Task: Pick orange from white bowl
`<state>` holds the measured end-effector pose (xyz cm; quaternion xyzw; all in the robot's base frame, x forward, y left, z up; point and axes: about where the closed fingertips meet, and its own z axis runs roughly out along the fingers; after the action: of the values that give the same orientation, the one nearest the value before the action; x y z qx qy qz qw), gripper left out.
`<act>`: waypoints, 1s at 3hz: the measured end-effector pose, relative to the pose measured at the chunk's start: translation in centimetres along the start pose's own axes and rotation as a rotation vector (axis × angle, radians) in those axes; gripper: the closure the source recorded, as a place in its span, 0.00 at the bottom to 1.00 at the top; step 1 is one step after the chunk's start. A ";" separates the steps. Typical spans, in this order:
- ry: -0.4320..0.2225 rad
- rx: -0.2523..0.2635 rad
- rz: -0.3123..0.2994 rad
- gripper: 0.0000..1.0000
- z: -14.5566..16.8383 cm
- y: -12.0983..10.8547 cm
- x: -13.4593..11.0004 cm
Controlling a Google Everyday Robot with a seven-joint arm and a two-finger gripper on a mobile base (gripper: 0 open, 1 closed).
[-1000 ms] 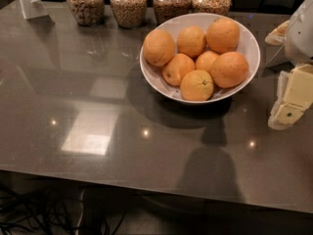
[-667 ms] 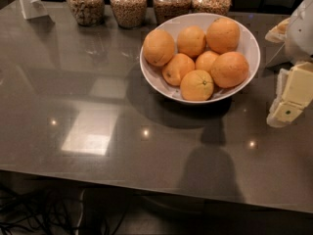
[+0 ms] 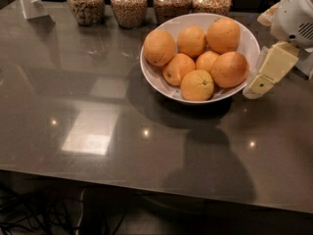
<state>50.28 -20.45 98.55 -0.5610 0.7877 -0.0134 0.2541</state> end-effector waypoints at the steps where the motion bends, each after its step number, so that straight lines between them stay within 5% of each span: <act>1: -0.052 0.057 0.076 0.00 1.3 -3.0 -1.3; 2: -0.053 0.055 0.077 0.00 1.4 -3.0 -1.3; 3: -0.091 -0.002 0.135 0.00 3.0 -2.4 -1.2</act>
Offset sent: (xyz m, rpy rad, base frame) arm 0.0287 0.0027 0.0019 0.0493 -0.0400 -0.0549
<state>53.90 -19.49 97.12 -0.5067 0.8115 0.0299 0.2896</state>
